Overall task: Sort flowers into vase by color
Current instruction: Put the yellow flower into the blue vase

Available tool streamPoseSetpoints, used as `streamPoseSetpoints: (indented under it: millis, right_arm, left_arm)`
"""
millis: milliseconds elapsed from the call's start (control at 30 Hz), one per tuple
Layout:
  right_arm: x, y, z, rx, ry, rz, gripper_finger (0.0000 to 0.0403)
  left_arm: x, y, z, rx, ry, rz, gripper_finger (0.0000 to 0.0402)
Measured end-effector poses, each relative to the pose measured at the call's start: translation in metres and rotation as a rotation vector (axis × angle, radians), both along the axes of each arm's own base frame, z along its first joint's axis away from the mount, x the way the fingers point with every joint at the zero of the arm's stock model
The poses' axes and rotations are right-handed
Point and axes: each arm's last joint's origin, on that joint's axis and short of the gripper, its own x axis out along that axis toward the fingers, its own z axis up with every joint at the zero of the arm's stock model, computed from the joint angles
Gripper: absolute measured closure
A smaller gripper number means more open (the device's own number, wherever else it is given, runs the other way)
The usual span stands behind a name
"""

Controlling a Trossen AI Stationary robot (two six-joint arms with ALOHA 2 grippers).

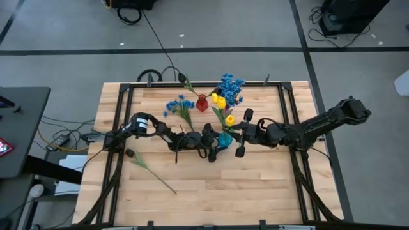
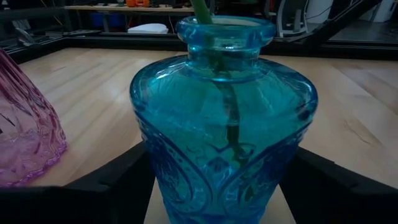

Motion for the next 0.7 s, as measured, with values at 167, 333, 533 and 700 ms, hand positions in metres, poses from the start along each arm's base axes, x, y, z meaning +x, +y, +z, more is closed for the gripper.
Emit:
streamPoseSetpoints:
  millis: [167, 333, 533, 700]
  right_arm:
    - [0.001, -0.004, -0.001, -0.003, 0.012, -0.014, 0.035]
    - [0.001, -0.006, -0.003, 0.018, 0.026, -0.02, 0.035]
    - [0.014, -0.006, -0.019, 0.04, 0.049, -0.037, 0.035]
    - [0.024, -0.005, -0.037, 0.035, 0.1, -0.115, 0.0352]
  left_arm:
    - [0.0, 0.0, 0.0, 0.0, 0.0, 0.0, 0.0104]
    - [0.0, 0.0, 0.0, 0.0, -0.001, 0.0, 0.0105]
    - [0.0, 0.0, 0.0, 0.0, -0.002, 0.0, 0.0105]
    - [0.0, 0.001, 0.0, 0.0, -0.001, 0.005, 0.0105]
